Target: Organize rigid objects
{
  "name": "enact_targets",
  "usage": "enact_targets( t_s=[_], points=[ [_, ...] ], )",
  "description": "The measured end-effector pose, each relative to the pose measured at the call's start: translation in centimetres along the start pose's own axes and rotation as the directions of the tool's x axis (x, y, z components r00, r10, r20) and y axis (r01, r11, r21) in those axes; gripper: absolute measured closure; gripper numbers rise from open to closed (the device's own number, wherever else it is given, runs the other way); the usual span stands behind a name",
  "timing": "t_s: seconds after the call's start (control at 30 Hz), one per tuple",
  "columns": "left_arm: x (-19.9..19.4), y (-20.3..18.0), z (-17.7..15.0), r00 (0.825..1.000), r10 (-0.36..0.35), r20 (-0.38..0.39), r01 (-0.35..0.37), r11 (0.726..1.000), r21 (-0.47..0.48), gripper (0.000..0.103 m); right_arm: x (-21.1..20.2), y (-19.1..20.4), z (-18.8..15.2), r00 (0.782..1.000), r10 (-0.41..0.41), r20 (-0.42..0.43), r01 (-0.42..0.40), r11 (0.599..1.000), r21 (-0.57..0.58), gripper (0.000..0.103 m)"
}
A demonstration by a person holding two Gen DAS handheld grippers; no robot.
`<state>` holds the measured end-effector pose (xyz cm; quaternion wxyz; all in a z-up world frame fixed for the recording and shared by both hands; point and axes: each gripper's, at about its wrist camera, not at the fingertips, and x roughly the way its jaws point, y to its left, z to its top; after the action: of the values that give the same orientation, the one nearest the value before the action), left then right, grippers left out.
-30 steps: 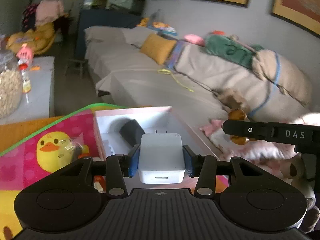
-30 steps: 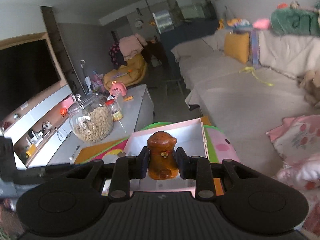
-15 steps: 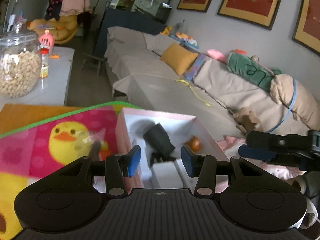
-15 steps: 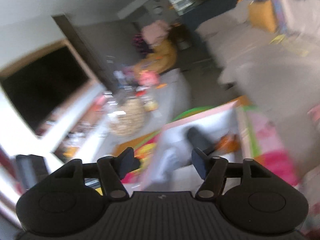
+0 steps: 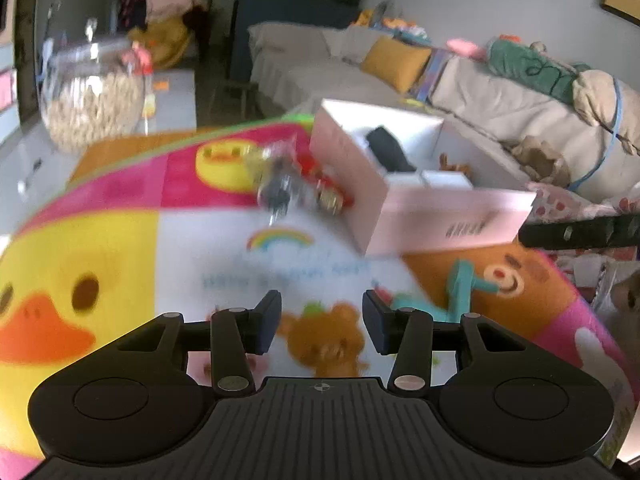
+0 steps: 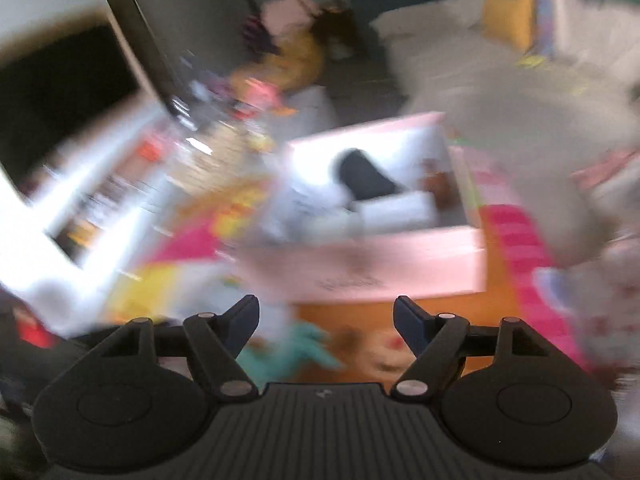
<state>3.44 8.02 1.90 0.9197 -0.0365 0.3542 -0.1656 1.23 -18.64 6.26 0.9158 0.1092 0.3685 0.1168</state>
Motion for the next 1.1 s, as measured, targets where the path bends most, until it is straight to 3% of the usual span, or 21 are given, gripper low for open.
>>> enact_targets(
  t_s=[0.03, 0.13, 0.3, 0.43, 0.53, 0.6, 0.67, 0.8, 0.93, 1.0, 1.1],
  points=[
    [0.2, 0.2, -0.3, 1.0, -0.001, -0.015, 0.001, 1.0, -0.011, 0.054, 0.3, 0.4, -0.7, 0.998, -0.063, -0.01, 0.062, 0.997, -0.04, 0.028],
    [0.6, 0.3, -0.7, 1.0, 0.005, -0.021, -0.005, 1.0, -0.01, 0.054, 0.8, 0.8, -2.1, 0.99, -0.142, -0.021, 0.139, 0.984, -0.111, 0.028],
    [0.9, 0.0, -0.7, 0.999, 0.008, -0.031, -0.008, 1.0, 0.002, 0.053, 0.0, -0.2, -3.3, 0.966, -0.249, 0.068, 0.254, 0.964, -0.076, 0.028],
    [1.1, -1.1, -1.1, 0.999, 0.05, -0.016, -0.049, 0.997, 0.066, 0.053, 1.4, -1.5, -3.5, 0.975, -0.222, -0.015, 0.22, 0.973, -0.074, 0.028],
    [1.3, -2.4, -1.2, 0.995, 0.095, -0.01, -0.093, 0.987, 0.131, 0.052, 1.7, -1.5, -4.1, 0.976, -0.217, -0.002, 0.217, 0.974, -0.072, 0.03],
    [1.3, -2.0, -0.5, 0.998, 0.051, -0.02, -0.049, 0.994, 0.096, 0.053, 1.6, -1.3, -4.2, 0.978, -0.207, 0.013, 0.208, 0.975, -0.081, 0.039],
    [1.0, -0.8, 1.2, 1.0, -0.02, 0.01, 0.02, 1.0, 0.01, 0.053, 1.5, -1.2, -4.3, 0.981, -0.195, 0.019, 0.196, 0.977, -0.085, 0.043],
    [1.3, 1.4, 6.3, 0.993, 0.01, 0.119, 0.003, 0.994, -0.107, 0.054, 1.8, -1.3, -4.9, 0.982, -0.184, 0.041, 0.187, 0.979, -0.086, 0.042],
    [5.6, 3.2, 12.0, 0.994, -0.012, 0.104, 0.037, 0.971, -0.238, 0.054, 1.7, -0.6, -5.5, 0.978, -0.198, 0.067, 0.205, 0.97, -0.128, 0.04],
    [8.4, 3.1, 14.0, 0.995, 0.037, 0.095, -0.015, 0.973, -0.229, 0.054, 1.7, -0.4, -5.7, 0.979, -0.191, 0.071, 0.199, 0.969, -0.143, 0.04],
    [13.1, 2.6, 15.7, 0.992, 0.127, 0.009, -0.124, 0.978, -0.17, 0.054, 1.4, -0.4, -5.8, 0.981, -0.176, 0.082, 0.186, 0.972, -0.142, 0.04]
  ],
)
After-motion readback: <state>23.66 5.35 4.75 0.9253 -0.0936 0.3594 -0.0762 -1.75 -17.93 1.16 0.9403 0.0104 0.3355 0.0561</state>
